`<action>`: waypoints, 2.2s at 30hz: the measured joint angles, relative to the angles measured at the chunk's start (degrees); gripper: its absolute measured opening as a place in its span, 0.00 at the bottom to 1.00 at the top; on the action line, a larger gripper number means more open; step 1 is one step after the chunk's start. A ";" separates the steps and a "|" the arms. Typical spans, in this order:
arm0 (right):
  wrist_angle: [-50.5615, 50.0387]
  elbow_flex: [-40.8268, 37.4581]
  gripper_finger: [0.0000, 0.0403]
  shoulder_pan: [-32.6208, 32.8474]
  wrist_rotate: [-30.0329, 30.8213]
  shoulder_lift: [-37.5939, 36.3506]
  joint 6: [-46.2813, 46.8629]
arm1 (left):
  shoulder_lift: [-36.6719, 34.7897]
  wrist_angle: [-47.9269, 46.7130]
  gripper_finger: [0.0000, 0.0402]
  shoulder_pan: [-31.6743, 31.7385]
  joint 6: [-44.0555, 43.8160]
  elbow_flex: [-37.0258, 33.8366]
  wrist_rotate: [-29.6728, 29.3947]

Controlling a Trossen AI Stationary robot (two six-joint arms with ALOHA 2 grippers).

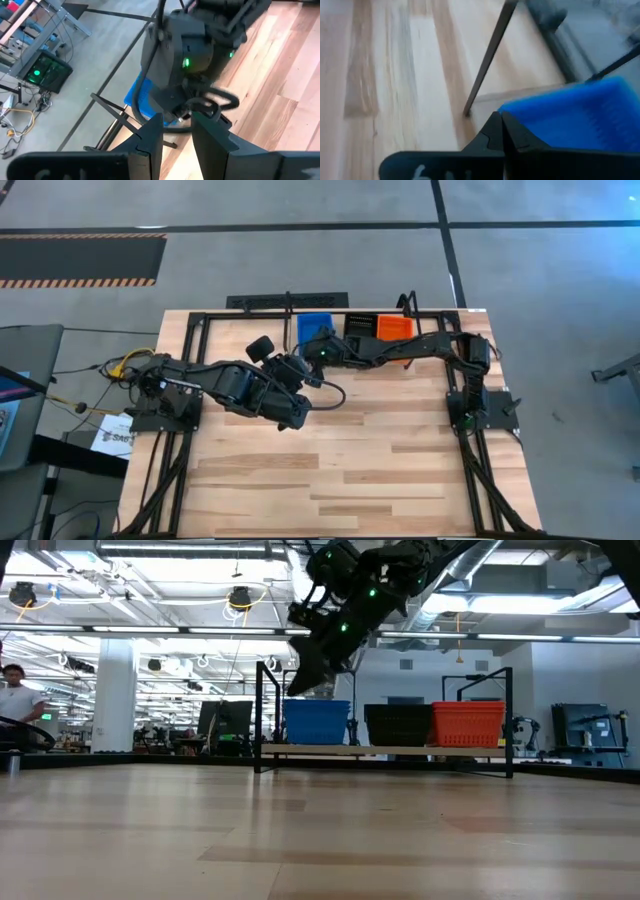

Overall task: Stack baskets on shelf by color
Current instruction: Stack the blue bin on top of the blue bin on the shelf

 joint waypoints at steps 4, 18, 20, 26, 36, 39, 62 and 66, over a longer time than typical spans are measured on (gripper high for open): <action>-2.21 1.68 0.00 0.03 2.28 -2.11 -2.42 | -0.02 0.02 0.22 -0.02 -0.09 -0.09 -0.04; -11.80 8.30 0.00 -10.48 -4.60 -4.84 -5.40 | -0.02 0.05 0.22 0.02 -0.40 -0.24 1.43; -12.86 8.25 0.00 -12.77 -10.62 -4.45 -3.13 | -0.02 0.04 0.22 0.02 -0.67 -0.24 1.51; -13.51 8.23 0.00 -17.32 -28.86 -4.54 1.39 | -0.02 0.02 0.22 0.02 -0.74 -0.24 1.46; -22.56 8.23 0.00 -14.39 -33.61 -4.54 -1.59 | -0.02 0.01 0.22 0.02 -0.50 -0.24 1.42; -23.81 8.21 0.00 -12.78 -30.12 -4.54 -3.16 | -0.02 0.02 0.22 0.02 -0.50 -0.24 1.40; -20.63 8.06 0.00 -8.52 -16.22 1.82 -4.33 | 0.02 0.03 0.22 -0.04 -2.23 -0.28 2.28; -19.56 8.19 0.00 -8.39 -16.16 1.74 -4.31 | 0.02 0.02 0.22 -0.04 -2.19 -0.28 2.25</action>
